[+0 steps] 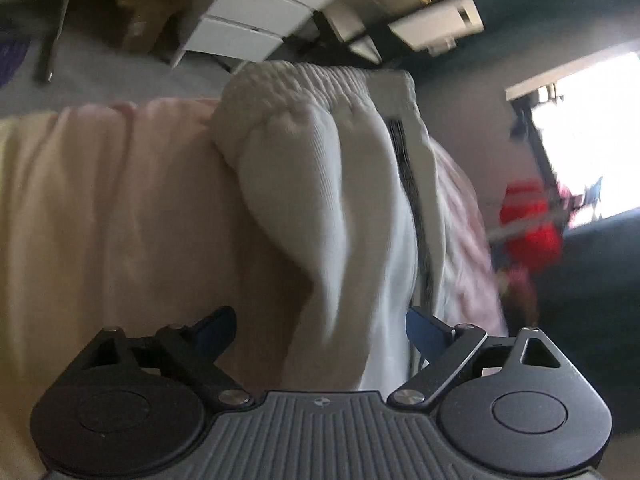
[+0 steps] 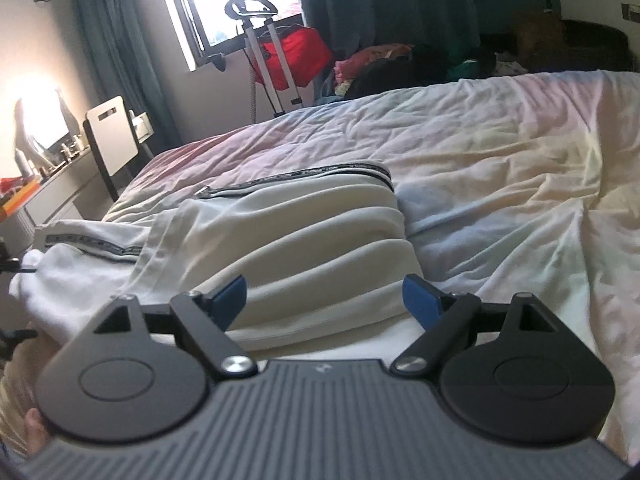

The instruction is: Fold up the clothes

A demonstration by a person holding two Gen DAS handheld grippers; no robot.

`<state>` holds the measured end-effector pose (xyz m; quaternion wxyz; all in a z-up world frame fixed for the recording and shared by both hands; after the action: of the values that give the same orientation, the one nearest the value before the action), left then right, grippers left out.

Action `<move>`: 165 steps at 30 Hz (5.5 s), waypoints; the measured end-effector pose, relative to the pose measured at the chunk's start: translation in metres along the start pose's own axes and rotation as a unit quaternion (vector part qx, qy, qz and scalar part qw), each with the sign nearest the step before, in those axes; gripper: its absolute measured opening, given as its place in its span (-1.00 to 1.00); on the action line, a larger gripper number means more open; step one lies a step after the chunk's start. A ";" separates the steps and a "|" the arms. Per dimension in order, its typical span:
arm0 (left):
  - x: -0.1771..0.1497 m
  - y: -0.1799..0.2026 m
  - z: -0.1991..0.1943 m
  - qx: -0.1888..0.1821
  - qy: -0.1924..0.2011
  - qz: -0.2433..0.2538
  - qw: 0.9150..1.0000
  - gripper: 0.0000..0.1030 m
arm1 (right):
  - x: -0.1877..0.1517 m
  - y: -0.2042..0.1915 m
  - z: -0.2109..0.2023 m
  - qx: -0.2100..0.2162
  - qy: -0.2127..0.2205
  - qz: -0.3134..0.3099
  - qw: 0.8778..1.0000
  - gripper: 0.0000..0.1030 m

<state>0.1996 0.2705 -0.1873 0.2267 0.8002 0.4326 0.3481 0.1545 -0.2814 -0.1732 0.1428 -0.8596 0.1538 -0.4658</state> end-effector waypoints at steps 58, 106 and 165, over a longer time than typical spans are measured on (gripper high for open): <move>-0.417 0.261 0.072 -0.119 0.118 0.695 0.700 0.28 | 0.082 0.089 -0.032 -0.005 0.096 0.104 0.990 0.68; -0.207 0.160 -0.082 -0.123 0.129 0.526 0.832 0.84 | -0.010 -0.075 0.023 0.150 0.063 -0.210 0.964 0.73; -0.297 0.157 -0.016 -0.040 0.078 0.656 0.750 0.86 | 0.053 0.071 0.071 0.055 0.052 0.180 0.981 -0.18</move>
<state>0.1573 -0.0632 -0.1795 -0.0600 0.8479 -0.1963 0.4888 0.2329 -0.3601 -0.1978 0.2630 -0.7834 0.2876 -0.4841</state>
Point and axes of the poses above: each gripper's, at about its wrist camera, not at the fingertips, and z roughly the way its jaws point, y to its right, x to its top, the point moved 1 cm from there along z, roughly the way its jaws point, and after that the axes turned 8 degrees about z, right-handed, at the moved point
